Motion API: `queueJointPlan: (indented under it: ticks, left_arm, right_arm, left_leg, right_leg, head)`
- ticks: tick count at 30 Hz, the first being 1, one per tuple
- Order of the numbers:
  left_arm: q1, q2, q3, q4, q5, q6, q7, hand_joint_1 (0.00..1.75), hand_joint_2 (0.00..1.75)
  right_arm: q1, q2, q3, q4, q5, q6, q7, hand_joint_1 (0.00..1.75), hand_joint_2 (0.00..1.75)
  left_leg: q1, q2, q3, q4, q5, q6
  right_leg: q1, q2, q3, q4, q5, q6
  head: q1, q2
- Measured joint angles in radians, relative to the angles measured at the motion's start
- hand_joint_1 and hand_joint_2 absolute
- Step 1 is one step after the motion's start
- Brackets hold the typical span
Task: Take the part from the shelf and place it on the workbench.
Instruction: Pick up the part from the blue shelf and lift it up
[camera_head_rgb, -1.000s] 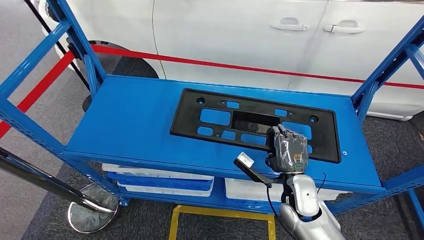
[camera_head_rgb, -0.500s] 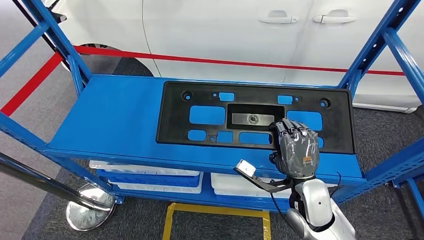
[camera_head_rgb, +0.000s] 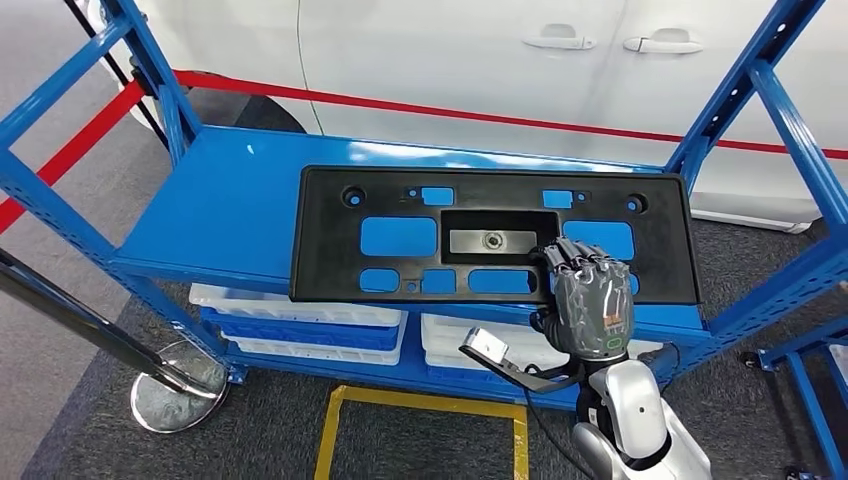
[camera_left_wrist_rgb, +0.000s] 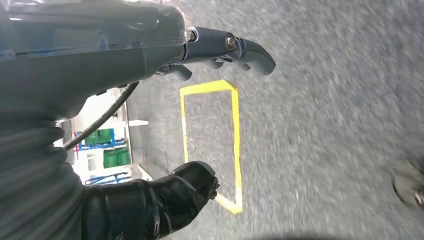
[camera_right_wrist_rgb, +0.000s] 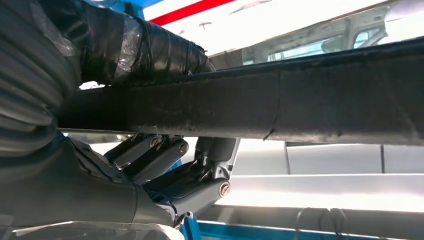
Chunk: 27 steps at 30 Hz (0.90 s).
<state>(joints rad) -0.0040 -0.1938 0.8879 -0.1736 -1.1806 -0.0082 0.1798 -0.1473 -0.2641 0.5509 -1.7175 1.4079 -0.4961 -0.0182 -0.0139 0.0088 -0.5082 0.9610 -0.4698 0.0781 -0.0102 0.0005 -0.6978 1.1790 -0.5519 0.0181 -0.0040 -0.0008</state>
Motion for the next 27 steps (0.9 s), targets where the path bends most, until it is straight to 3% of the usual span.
queueJointPlan:
  ticks: [1, 2, 3, 5, 6, 8, 9, 11, 12, 14, 16, 17, 18, 19, 21, 23, 24, 25, 27]
  left_arm:
    - [0.000, 0.000, 0.000, 0.000, 0.000, 0.000, 0.000, 0.00, 1.75]
    - [0.000, -0.001, 0.001, 0.000, 0.000, 0.000, 0.000, 0.00, 1.75]
    - [0.000, -0.002, 0.001, 0.000, 0.000, 0.000, 0.000, 0.00, 1.75]
    - [0.000, -0.004, 0.002, 0.000, 0.000, 0.000, 0.000, 0.00, 1.75]
    - [0.000, -0.004, 0.002, 0.000, 0.000, -0.001, -0.001, 0.00, 1.75]
    - [-0.001, -0.006, 0.003, 0.000, 0.000, -0.002, -0.003, 0.00, 1.75]
    - [-0.001, -0.006, 0.005, 0.000, 0.000, -0.002, -0.004, 0.00, 1.75]
    - [0.002, -0.007, 0.009, 0.000, 0.000, -0.003, -0.005, 0.00, 1.75]
    - [0.002, -0.007, 0.012, 0.000, 0.000, -0.003, -0.005, 0.00, 1.75]
    - [0.001, -0.007, 0.016, 0.000, 0.000, -0.006, -0.006, 0.00, 1.75]
    - [0.001, -0.007, 0.018, 0.000, 0.000, -0.011, -0.006, 0.00, 1.75]
    - [0.001, -0.007, 0.018, 0.000, 0.000, -0.014, -0.005, 0.00, 1.75]
    - [0.000, -0.007, 0.018, 0.000, -0.001, -0.017, -0.004, 0.00, 1.75]
    - [-0.002, -0.007, 0.019, 0.000, -0.001, -0.020, -0.004, 0.00, 1.75]
    - [-0.006, -0.007, 0.019, -0.001, -0.003, -0.023, -0.002, 0.00, 1.75]
    - [-0.009, -0.007, 0.019, -0.001, -0.004, -0.023, 0.000, 0.00, 1.75]
    - [-0.009, -0.007, 0.019, -0.001, -0.005, -0.022, 0.000, 0.00, 1.75]
    - [-0.008, -0.008, 0.019, -0.001, -0.005, -0.021, 0.000, 0.00, 1.75]
    - [-0.009, -0.009, 0.019, -0.001, -0.007, -0.021, 0.000, 0.00, 1.75]
  right_arm:
    - [0.000, -0.003, 0.001, 0.000, -0.001, 0.001, 0.000, 1.75, 1.75]
    - [0.000, -0.005, 0.001, 0.000, -0.003, 0.002, 0.000, 1.75, 1.75]
    - [0.001, -0.007, 0.002, 0.000, -0.005, 0.002, -0.001, 1.75, 1.75]
    - [0.000, -0.010, 0.006, -0.003, -0.023, 0.010, -0.010, 1.75, 1.75]
    - [-0.001, -0.012, 0.010, -0.008, -0.049, 0.021, -0.024, 1.75, 1.75]
    - [-0.002, -0.019, 0.031, -0.030, -0.128, 0.051, -0.071, 1.75, 1.75]
    - [-0.001, -0.024, 0.048, -0.047, -0.164, 0.065, -0.095, 1.75, 1.75]
    - [0.001, -0.032, 0.086, -0.079, -0.200, 0.085, -0.123, 1.75, 1.75]
    - [0.001, -0.034, 0.103, -0.093, -0.206, 0.094, -0.127, 1.75, 1.75]
    - [-0.001, -0.037, 0.132, -0.118, -0.232, 0.116, -0.145, 1.75, 1.75]
    - [-0.011, -0.048, 0.167, -0.144, -0.277, 0.153, -0.187, 1.75, 1.75]
    - [-0.019, -0.054, 0.192, -0.158, -0.297, 0.173, -0.206, 1.75, 1.75]
    - [-0.028, -0.060, 0.223, -0.173, -0.310, 0.190, -0.218, 1.75, 1.75]
    - [-0.039, -0.065, 0.255, -0.187, -0.322, 0.205, -0.223, 1.75, 1.75]
    - [-0.058, -0.075, 0.307, -0.214, -0.346, 0.227, -0.215, 1.75, 1.75]
    - [-0.071, -0.085, 0.331, -0.233, -0.362, 0.239, -0.198, 1.75, 1.75]
    - [-0.076, -0.090, 0.336, -0.238, -0.366, 0.241, -0.192, 1.75, 1.75]
    - [-0.080, -0.095, 0.341, -0.242, -0.369, 0.242, -0.188, 1.75, 1.75]
    - [-0.082, -0.108, 0.347, -0.245, -0.377, 0.243, -0.179, 1.75, 1.75]
  left_leg:
    - [0.000, 0.001, -0.016, 0.004, 0.009, -0.003]
    - [0.001, 0.001, -0.033, 0.010, 0.017, -0.007]
    - [0.004, 0.002, -0.052, 0.020, 0.024, -0.011]
    - [0.011, 0.003, -0.091, 0.046, 0.033, -0.021]
    - [0.013, 0.002, -0.110, 0.061, 0.036, -0.027]
    - [0.014, 0.001, -0.133, 0.085, 0.043, -0.039]
    - [0.013, 0.001, -0.139, 0.090, 0.049, -0.047]
    - [0.015, -0.001, -0.146, 0.092, 0.058, -0.061]
    - [0.016, -0.002, -0.153, 0.101, 0.044, -0.068]
    - [0.020, -0.004, -0.175, 0.165, -0.037, -0.078]
    - [0.023, -0.004, -0.197, 0.285, -0.131, -0.086]
    - [0.024, -0.004, -0.199, 0.334, -0.147, -0.087]
    - [0.024, -0.004, -0.190, 0.359, -0.141, -0.086]
    - [0.024, -0.004, -0.164, 0.348, -0.116, -0.082]
    - [0.019, -0.006, -0.062, 0.231, -0.074, -0.064]
    - [0.011, -0.008, 0.040, 0.084, -0.082, -0.048]
    - [0.006, -0.009, 0.064, 0.042, -0.089, -0.043]
    - [0.003, -0.009, 0.068, 0.021, -0.086, -0.042]
    - [0.005, -0.005, 0.052, 0.010, -0.057, -0.034]
  right_leg:
    - [-0.005, 0.000, -0.009, 0.057, -0.029, 0.006]
    - [-0.009, 0.000, -0.009, 0.100, -0.035, 0.012]
    - [-0.013, -0.001, 0.002, 0.116, -0.019, 0.018]
    - [-0.021, -0.001, 0.072, 0.052, 0.032, 0.031]
    - [-0.022, -0.001, 0.119, -0.011, 0.035, 0.036]
    - [-0.018, 0.002, 0.178, -0.105, 0.011, 0.027]
    - [-0.013, 0.003, 0.183, -0.123, 0.000, 0.016]
    - [-0.013, 0.003, 0.168, -0.126, 0.013, -0.009]
    - [-0.013, 0.001, 0.158, -0.127, 0.023, -0.021]
    - [-0.015, -0.003, 0.135, -0.129, 0.046, -0.038]
    - [-0.011, -0.003, 0.107, -0.128, 0.069, -0.044]
    - [-0.009, -0.003, 0.093, -0.126, 0.080, -0.045]
    - [-0.007, -0.003, 0.079, -0.125, 0.091, -0.045]
    - [-0.005, -0.003, 0.065, -0.124, 0.102, -0.044]
    - [0.000, -0.003, 0.042, -0.123, 0.124, -0.040]
    - [0.001, -0.005, 0.033, -0.126, 0.144, -0.031]
    - [-0.001, -0.007, 0.033, -0.131, 0.155, -0.025]
    - [-0.002, -0.008, 0.033, -0.138, 0.168, -0.018]
    - [-0.005, -0.007, 0.027, -0.144, 0.168, -0.006]
  head:
    - [0.000, 0.000]
    - [0.000, 0.000]
    - [0.000, 0.000]
    - [0.000, 0.000]
    - [0.000, 0.000]
    - [-0.001, 0.000]
    - [-0.001, 0.000]
    - [-0.001, 0.000]
    - [-0.002, 0.000]
    - [-0.002, 0.000]
    - [-0.002, 0.000]
    - [-0.002, 0.000]
    - [-0.002, 0.000]
    - [-0.002, 0.000]
    - [-0.002, 0.000]
    - [-0.002, 0.000]
    - [-0.002, 0.000]
    - [-0.002, 0.000]
    - [-0.002, 0.000]
